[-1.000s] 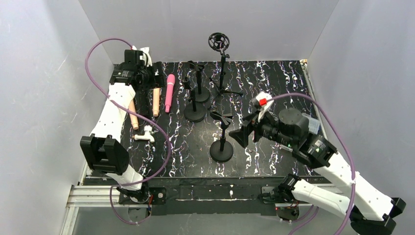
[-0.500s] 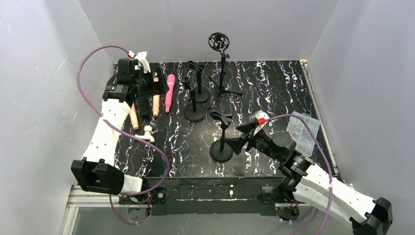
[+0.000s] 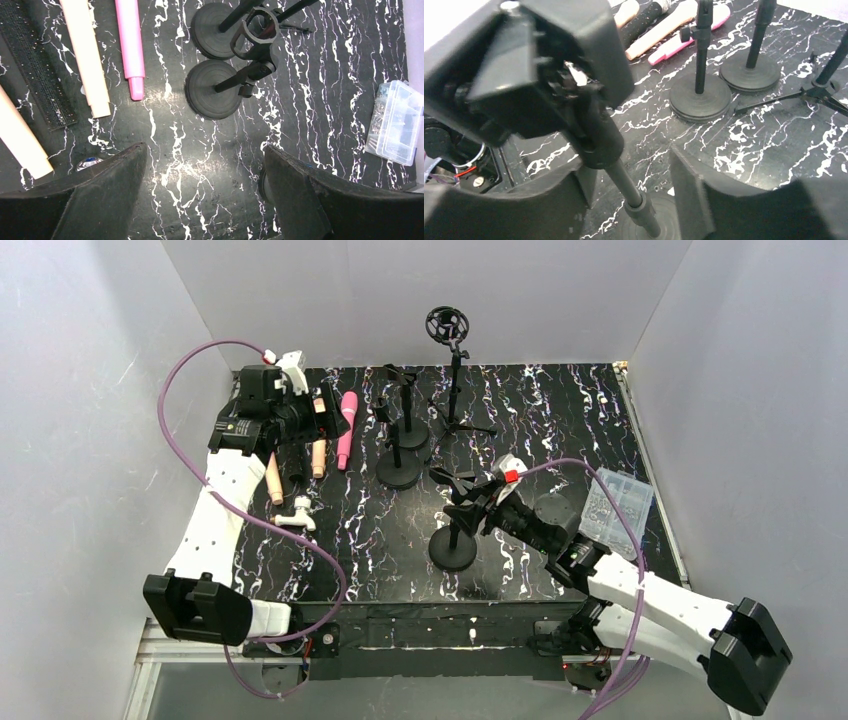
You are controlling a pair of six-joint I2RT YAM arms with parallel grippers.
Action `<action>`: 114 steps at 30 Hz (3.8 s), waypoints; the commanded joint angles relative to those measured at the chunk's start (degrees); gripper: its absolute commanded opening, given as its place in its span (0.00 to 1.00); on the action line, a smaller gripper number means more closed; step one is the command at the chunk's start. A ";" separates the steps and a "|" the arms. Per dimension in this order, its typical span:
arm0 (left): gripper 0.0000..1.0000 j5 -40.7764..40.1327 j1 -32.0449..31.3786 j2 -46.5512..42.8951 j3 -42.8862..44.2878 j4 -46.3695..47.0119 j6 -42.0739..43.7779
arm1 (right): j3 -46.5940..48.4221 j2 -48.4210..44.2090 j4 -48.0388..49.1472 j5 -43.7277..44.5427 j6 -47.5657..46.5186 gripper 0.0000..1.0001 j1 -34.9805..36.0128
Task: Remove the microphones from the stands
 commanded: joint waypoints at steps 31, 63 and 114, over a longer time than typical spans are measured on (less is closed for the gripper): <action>0.80 49.79 -9.03 -9.88 -17.63 38.62 -9.77 | 48.17 15.06 -32.38 -12.20 2.44 0.01 -3.27; 0.00 47.06 -22.97 -1.75 -9.47 39.15 -9.16 | 58.17 21.48 -28.78 -22.20 16.33 0.01 -9.70; 0.00 46.52 -23.38 5.45 -10.28 56.32 -27.02 | 54.49 20.89 -24.49 -23.03 19.50 0.01 -16.45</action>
